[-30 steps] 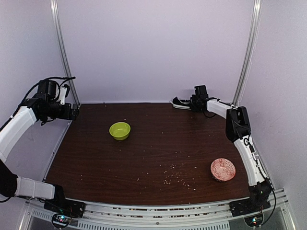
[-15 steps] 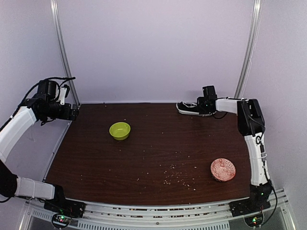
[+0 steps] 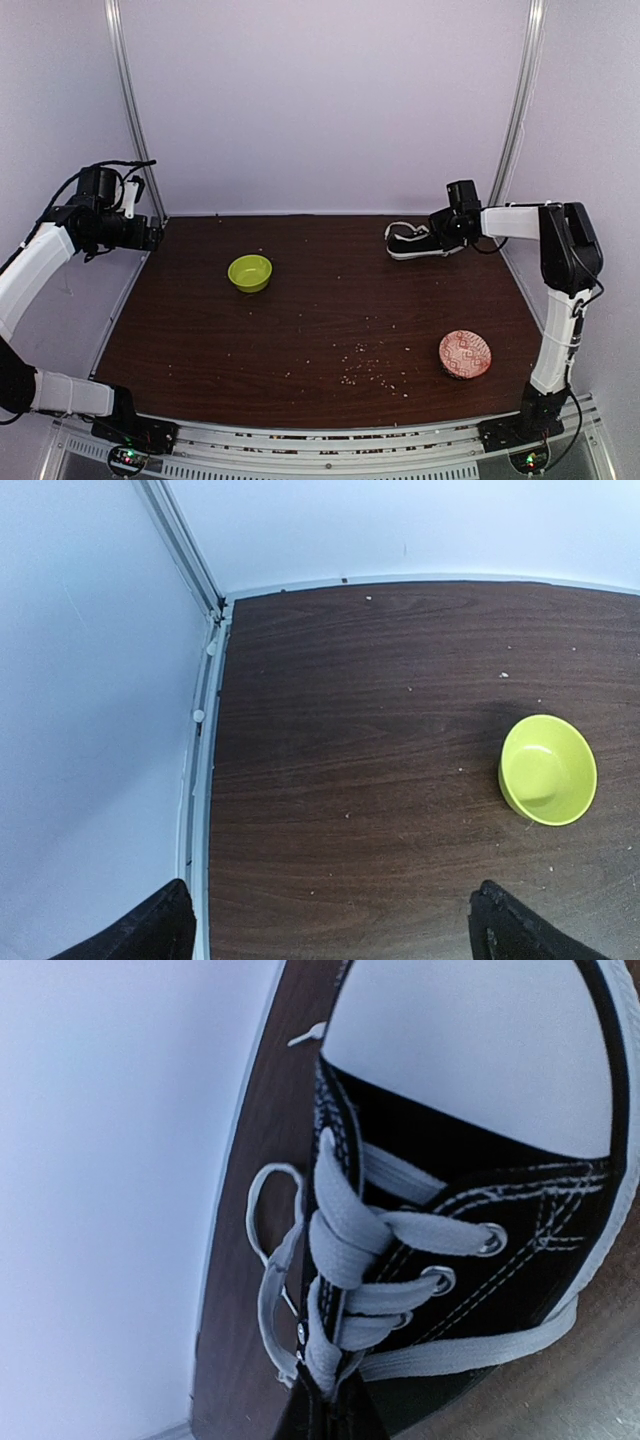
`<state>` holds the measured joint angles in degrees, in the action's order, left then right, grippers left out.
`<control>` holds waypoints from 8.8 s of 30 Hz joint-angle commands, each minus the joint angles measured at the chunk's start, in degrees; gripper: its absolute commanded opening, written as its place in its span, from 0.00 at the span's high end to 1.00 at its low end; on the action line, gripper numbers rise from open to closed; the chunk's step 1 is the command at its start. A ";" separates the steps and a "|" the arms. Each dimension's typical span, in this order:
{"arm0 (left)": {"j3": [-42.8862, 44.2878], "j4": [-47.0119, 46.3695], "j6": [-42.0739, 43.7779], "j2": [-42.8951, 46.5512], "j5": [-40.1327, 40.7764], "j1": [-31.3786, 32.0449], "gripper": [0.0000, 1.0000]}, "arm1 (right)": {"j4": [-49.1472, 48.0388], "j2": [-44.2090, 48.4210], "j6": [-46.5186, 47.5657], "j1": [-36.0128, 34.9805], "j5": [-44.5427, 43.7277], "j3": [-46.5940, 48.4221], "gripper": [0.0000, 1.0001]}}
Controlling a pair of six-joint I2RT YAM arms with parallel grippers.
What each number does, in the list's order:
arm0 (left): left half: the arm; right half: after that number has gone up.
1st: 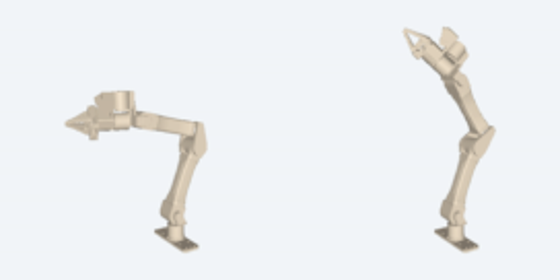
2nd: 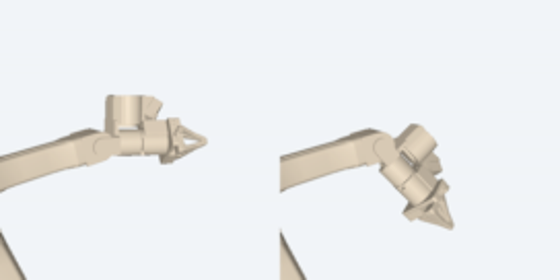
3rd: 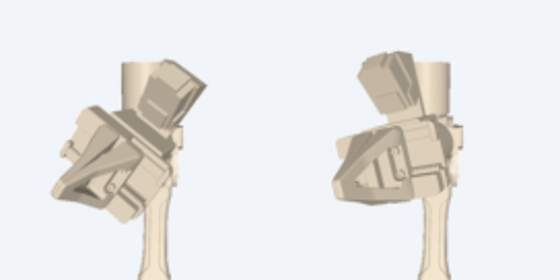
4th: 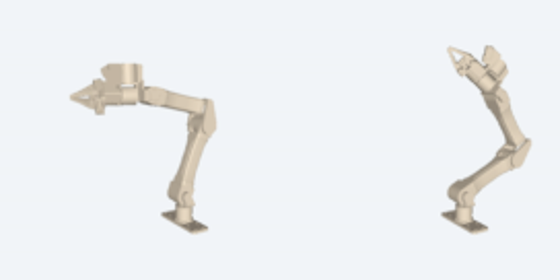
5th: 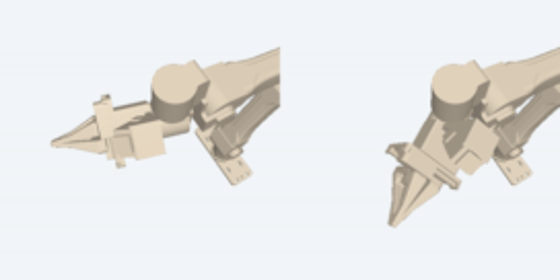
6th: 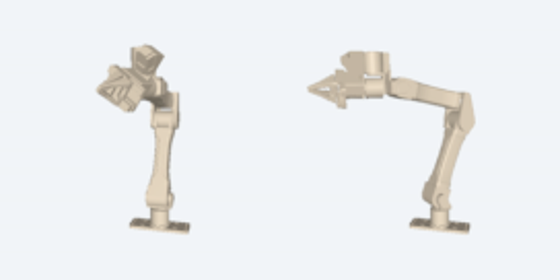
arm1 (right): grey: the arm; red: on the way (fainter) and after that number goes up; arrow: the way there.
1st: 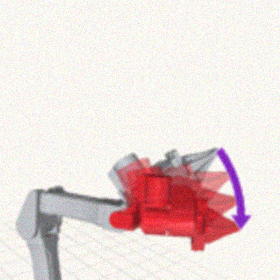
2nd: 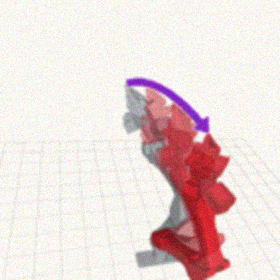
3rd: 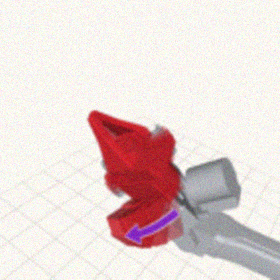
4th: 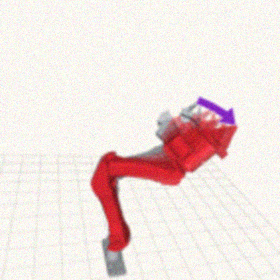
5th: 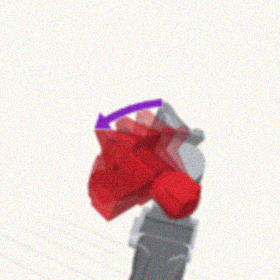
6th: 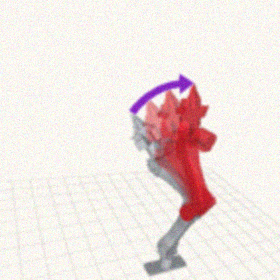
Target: Tie the shoes
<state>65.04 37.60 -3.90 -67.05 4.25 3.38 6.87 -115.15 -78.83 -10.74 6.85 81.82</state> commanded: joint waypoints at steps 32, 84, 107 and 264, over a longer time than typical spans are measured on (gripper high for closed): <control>-1.42 -3.65 0.78 -2.15 -5.03 -0.01 0.02 | 11.11 24.37 28.15 -37.43 10.82 -23.84 0.69; -22.95 -26.27 -45.92 -3.12 -3.35 47.05 0.05 | 28.91 1.48 38.86 -24.81 -16.11 -4.83 0.53; -3.00 -21.30 -36.56 -28.36 -9.23 63.66 0.11 | 20.29 16.17 34.01 -25.98 -12.19 -21.91 1.00; -3.57 -43.08 -44.69 -39.19 -11.02 57.74 1.00 | 39.50 -17.93 41.56 -31.43 -11.07 25.85 0.77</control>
<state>59.70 -5.02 -49.95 -107.68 -7.62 60.60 44.99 -132.60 -35.66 -42.37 -5.91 107.37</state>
